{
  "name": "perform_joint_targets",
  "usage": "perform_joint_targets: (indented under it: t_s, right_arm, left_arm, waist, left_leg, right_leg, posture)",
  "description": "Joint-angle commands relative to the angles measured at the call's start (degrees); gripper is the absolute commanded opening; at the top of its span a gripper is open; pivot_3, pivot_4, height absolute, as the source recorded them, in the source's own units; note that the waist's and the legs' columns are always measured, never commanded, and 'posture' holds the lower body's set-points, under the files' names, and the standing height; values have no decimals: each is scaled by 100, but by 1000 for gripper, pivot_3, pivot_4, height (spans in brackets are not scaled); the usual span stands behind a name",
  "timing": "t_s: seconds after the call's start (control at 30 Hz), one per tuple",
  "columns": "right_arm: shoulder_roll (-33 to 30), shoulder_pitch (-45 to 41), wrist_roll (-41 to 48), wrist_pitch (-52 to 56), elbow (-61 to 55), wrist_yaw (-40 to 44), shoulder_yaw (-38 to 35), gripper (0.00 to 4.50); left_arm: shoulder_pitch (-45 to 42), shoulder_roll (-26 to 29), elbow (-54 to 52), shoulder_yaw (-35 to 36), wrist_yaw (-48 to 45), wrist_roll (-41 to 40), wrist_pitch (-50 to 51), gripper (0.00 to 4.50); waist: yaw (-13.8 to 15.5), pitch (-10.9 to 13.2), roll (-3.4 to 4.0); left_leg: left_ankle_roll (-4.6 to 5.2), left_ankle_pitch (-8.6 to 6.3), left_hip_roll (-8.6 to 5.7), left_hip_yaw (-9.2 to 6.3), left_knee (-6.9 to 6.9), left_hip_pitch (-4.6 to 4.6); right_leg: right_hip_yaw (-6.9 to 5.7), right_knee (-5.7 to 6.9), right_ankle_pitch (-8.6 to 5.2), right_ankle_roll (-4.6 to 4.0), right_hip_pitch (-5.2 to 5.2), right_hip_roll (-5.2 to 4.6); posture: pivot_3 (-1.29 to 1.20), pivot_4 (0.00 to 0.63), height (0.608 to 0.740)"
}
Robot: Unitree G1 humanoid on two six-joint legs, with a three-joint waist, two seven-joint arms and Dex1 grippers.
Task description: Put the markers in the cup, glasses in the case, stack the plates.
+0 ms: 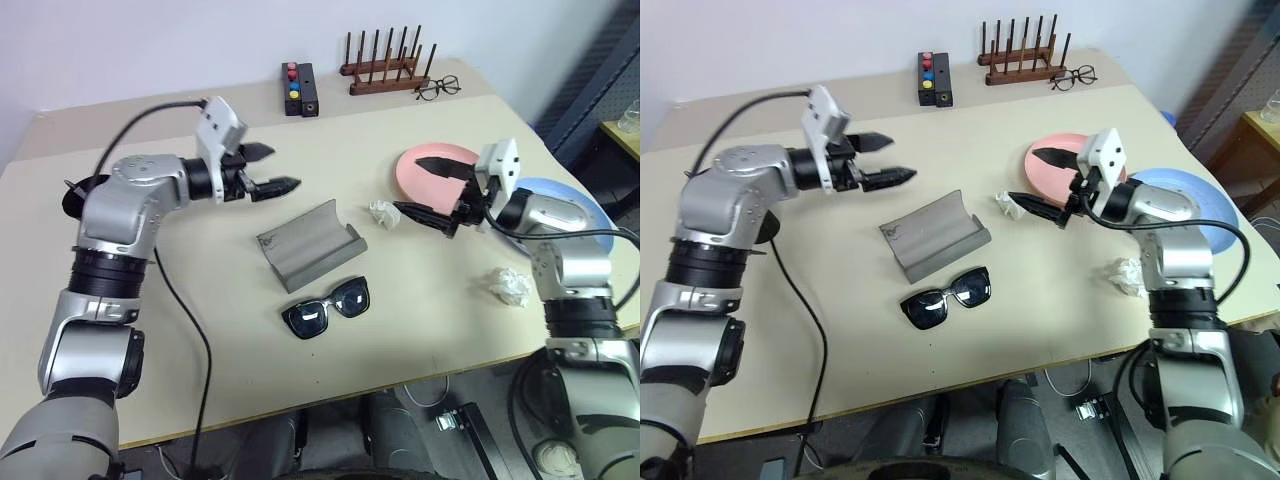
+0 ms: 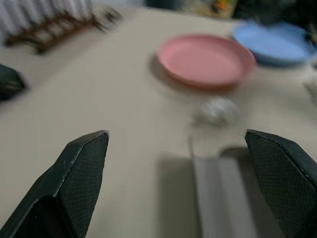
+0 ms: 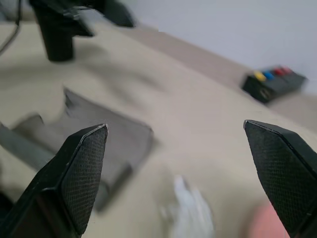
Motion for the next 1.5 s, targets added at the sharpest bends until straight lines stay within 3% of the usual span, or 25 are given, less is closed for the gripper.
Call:
perform_joint_targets:
  t_s: [0.03, 0.27, 0.37, 0.5, 1.07, 1.47, 1.5]
  right_arm:
    - [-287, 253, 18, 202, -577, -188, -216, 4500]
    - [-592, 961, 120, 694, -1355, -467, -368, 4500]
    - [-660, 1187, 143, 766, -1546, -508, -411, 4500]
    - [-655, 1315, 172, 804, -1634, -577, -427, 4500]
    - [-514, 1487, 153, 755, -1686, -702, -307, 4500]
    - [-480, 1690, 209, 765, -1944, -795, -396, 4500]
    - [-476, 1702, 211, 772, -1963, -818, -403, 4500]
  left_arm:
    - [-321, 163, 251, -307, -773, 308, -214, 4479]
    - [-549, 350, 257, -608, -1987, 416, -58, 4479]
    - [-382, 789, -291, -774, -2869, 260, 249, 4479]
    - [-165, 1158, -758, -1006, -3316, 383, 368, 4479]
    - [435, 749, -1550, -1739, -2373, 1094, 906, 4479]
    - [27, -101, -672, -1773, -1494, 1533, 915, 4479]
    - [0, -127, -601, -1786, -1463, 1581, 889, 3936]
  waist:
    - [10, 0, 0]
    - [43, 1, -1]
    - [27, 2, -3]
    - [33, 1, -1]
    - [56, 2, -2]
    - [69, 2, -3]
    - [66, 2, -3]
  left_leg:
    - [0, 0, 0, 0, 1, -1]
    - [2, 0, -2, 3, 5, -2]
    - [2, -1, -1, 3, 5, -4]
    - [3, -1, -1, 5, 4, -2]
    - [7, -2, 0, 4, 11, 0]
    - [7, -2, -1, 3, 13, 1]
    - [7, -2, -1, 3, 13, 1]
  right_leg:
    - [0, 0, 0, 0, 0, 0]
    - [3, 1, 0, 0, 2, -1]
    - [3, 2, 0, 0, 0, 0]
    - [6, 3, 0, 0, 0, 0]
    - [6, 1, 0, 0, 11, 1]
    - [5, 0, 0, 1, 13, 1]
    - [5, 0, 0, 1, 13, 1]
  posture:
    - [0, 150, 740]
    - [0, 150, 740]
    - [0, 150, 740]
    - [0, 150, 740]
    - [0, 150, 740]
    - [0, 150, 740]
    - [0, 150, 740]
